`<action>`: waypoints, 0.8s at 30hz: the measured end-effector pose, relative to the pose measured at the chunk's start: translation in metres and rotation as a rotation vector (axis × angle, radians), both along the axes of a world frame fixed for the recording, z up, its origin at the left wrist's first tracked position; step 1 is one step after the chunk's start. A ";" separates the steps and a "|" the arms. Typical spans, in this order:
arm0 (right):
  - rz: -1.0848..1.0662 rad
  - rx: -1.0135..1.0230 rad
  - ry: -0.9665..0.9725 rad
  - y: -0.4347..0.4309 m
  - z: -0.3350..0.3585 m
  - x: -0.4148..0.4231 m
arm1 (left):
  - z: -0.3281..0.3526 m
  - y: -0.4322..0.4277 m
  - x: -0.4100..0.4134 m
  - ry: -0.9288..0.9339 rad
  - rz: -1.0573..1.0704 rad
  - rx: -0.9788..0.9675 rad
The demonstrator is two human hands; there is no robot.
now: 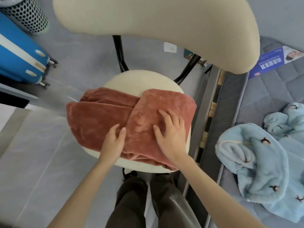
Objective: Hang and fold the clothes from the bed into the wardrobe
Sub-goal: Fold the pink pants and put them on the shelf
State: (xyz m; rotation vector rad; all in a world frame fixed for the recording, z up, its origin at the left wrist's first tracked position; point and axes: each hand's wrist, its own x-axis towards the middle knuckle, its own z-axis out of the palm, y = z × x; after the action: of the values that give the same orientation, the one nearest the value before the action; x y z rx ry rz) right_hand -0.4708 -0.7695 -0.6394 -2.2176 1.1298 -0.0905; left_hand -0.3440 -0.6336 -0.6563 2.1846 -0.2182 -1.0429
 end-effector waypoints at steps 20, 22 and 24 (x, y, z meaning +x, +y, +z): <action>-0.290 0.464 -0.104 -0.029 -0.045 -0.049 | -0.028 -0.028 -0.028 -0.534 -0.533 -0.077; -0.393 0.649 -0.194 -0.037 -0.046 -0.049 | -0.027 -0.032 -0.029 -0.523 -0.497 -0.088; -0.404 0.687 -0.191 -0.042 -0.050 -0.050 | -0.030 -0.034 -0.033 -0.459 -0.528 -0.030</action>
State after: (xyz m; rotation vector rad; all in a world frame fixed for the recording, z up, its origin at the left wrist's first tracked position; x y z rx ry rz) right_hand -0.5206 -0.8111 -0.6890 -1.3381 1.2517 -0.0675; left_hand -0.3772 -0.6676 -0.6866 2.3690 -1.0561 -0.7682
